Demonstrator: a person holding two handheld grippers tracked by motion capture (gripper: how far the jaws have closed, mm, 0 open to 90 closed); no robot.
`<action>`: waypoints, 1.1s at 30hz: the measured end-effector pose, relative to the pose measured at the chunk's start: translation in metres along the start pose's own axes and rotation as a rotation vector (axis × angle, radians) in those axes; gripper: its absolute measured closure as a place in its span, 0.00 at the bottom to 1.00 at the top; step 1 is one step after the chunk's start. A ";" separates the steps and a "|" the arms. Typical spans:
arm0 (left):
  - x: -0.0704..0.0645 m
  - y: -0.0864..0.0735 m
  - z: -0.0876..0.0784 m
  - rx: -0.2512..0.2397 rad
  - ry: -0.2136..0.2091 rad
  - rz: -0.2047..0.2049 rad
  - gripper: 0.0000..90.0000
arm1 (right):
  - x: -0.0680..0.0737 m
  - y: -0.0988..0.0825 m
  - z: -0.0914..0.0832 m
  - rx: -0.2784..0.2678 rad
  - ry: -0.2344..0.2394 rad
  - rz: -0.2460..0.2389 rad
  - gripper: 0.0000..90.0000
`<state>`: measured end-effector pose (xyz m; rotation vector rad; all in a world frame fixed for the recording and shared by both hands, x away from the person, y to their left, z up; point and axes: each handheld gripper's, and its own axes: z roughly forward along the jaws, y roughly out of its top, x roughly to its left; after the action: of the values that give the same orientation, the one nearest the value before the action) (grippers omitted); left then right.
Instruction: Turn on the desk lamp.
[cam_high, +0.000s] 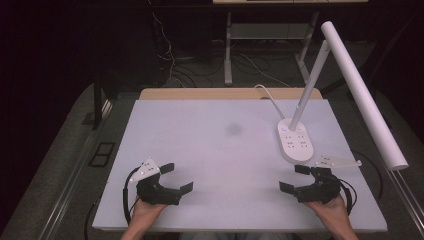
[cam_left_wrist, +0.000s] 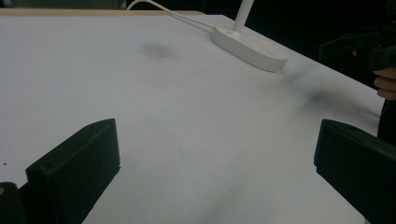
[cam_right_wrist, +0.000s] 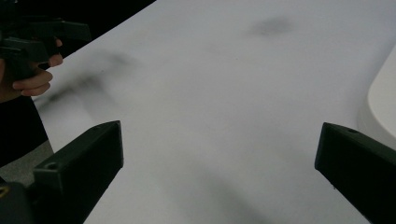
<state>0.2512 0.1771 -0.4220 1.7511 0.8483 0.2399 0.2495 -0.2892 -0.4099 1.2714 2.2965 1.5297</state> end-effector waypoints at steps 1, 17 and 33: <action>0.000 0.000 0.000 0.005 -0.003 -0.004 0.00 | -0.001 0.000 0.000 0.000 0.000 0.000 0.01; 0.001 -0.001 0.001 0.013 -0.012 -0.007 0.00 | -0.005 -0.002 -0.006 0.013 -0.008 0.011 0.01; 0.002 -0.001 0.004 0.031 -0.031 0.000 0.00 | -0.005 0.001 -0.004 0.058 0.000 0.008 0.01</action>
<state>0.2544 0.1761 -0.4248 1.7794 0.8337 0.1992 0.2514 -0.2947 -0.4088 1.2961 2.3547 1.4763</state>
